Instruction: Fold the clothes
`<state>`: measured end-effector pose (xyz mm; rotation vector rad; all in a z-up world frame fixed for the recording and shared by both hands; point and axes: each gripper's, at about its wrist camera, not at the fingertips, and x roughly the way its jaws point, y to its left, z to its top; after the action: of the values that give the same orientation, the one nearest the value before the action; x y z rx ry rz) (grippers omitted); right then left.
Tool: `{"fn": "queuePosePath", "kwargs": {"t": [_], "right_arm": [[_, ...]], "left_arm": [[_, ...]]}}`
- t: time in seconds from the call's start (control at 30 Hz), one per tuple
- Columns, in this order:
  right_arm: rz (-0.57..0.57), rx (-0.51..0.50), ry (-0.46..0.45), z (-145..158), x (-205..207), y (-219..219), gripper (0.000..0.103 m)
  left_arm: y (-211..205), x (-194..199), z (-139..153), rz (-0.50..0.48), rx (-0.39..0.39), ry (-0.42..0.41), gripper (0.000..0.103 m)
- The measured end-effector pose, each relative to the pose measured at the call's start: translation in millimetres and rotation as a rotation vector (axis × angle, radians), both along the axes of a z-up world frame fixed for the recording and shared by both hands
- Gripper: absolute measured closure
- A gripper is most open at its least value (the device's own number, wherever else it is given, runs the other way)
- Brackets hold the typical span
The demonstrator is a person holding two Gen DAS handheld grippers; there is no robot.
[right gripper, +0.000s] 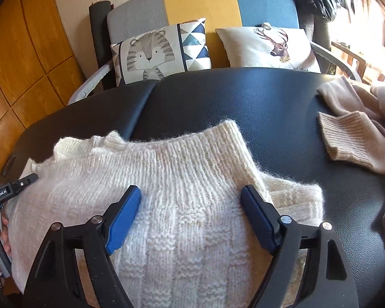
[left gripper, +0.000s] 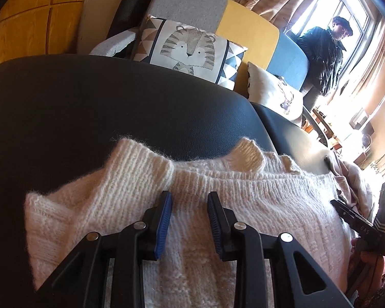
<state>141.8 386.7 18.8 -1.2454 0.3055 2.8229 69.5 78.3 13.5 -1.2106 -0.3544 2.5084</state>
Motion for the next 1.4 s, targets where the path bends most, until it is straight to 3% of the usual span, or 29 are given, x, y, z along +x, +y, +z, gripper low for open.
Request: {"fn": "queuePosePath", "kwargs": {"t": [0.17, 0.57, 0.67, 0.77, 0.87, 1.0, 1.2, 1.4], "right_arm": [[0.0, -0.012, 0.01, -0.3, 2.1, 0.6, 0.02], [0.008, 0.009, 0.0, 1.7, 0.4, -4.1, 0.016], [0.007, 0.011, 0.001, 2.0, 1.0, -4.8, 0.016], [0.006, 0.013, 0.001, 3.1, 0.8, -4.9, 0.016], [0.005, 0.015, 0.002, 3.4, 0.9, -5.7, 0.016], [0.005, 0.017, 0.0, 3.5, 0.4, -6.1, 0.016], [0.005, 0.018, -0.005, 3.7, -1.0, -6.1, 0.016], [-0.002, -0.027, -0.008, 21.2, 0.4, -4.7, 0.015]], "left_arm": [[-0.8, -1.4, -1.3, 0.001, 0.02, -0.001, 0.074], [6.0, -0.3, 2.3, 0.004, -0.02, -0.007, 0.074], [14.7, -4.9, 13.4, -0.009, -0.072, -0.038, 0.074], [19.2, 0.0, 31.1, -0.02, -0.05, 0.004, 0.074], [17.1, 8.3, 37.6, -0.009, 0.039, 0.02, 0.073], [25.4, 6.2, 21.8, -0.019, -0.002, -0.026, 0.073], [27.2, 6.4, 12.6, -0.034, -0.008, -0.008, 0.072], [11.4, 5.5, 30.6, 0.001, 0.029, -0.005, 0.072]]}}
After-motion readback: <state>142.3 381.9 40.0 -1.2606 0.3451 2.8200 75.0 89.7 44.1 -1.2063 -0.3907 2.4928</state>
